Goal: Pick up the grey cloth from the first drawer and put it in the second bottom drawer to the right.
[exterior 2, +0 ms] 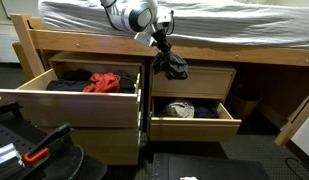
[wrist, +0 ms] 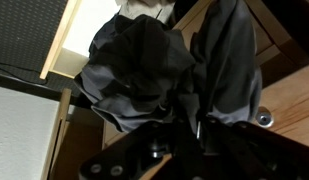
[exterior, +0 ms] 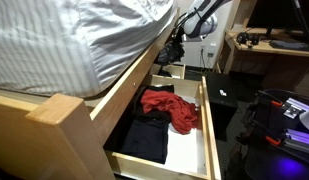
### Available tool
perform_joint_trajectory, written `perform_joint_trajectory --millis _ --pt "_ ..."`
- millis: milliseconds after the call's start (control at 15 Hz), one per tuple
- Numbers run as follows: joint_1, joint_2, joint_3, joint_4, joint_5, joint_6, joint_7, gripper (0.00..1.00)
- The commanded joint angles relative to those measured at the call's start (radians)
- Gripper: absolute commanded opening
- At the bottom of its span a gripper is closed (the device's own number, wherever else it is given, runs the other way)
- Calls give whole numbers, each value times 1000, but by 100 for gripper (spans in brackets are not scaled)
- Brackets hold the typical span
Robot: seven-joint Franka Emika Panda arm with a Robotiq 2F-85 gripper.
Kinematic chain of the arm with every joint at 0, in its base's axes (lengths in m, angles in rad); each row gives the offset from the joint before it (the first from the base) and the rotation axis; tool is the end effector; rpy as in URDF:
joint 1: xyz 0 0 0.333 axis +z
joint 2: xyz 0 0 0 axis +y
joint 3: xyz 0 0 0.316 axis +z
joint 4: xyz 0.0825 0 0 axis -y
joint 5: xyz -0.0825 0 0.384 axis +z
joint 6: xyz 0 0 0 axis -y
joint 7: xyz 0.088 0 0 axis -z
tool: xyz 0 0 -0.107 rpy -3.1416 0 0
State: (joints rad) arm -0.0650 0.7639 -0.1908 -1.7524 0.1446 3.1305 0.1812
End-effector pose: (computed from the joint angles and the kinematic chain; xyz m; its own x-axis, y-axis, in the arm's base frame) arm 0.6835 -0.1702 0.2129 0.7041 -0.3953 0.5899 -0.4485 -0.8916 -0.0622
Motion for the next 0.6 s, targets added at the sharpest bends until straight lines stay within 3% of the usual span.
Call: perform_joint_trajectory --millis 0,333,400,467,533 --pt "108 77 -117 87 -24 -58 38 2" --pt "36 197 -34 242 -19 -187 13 2" --pt "32 225 -42 279 -21 -211 21 35" --pt "46 254 -78 318 -32 -227 39 4" --pt "57 280 -111 357 -39 -235 58 5"
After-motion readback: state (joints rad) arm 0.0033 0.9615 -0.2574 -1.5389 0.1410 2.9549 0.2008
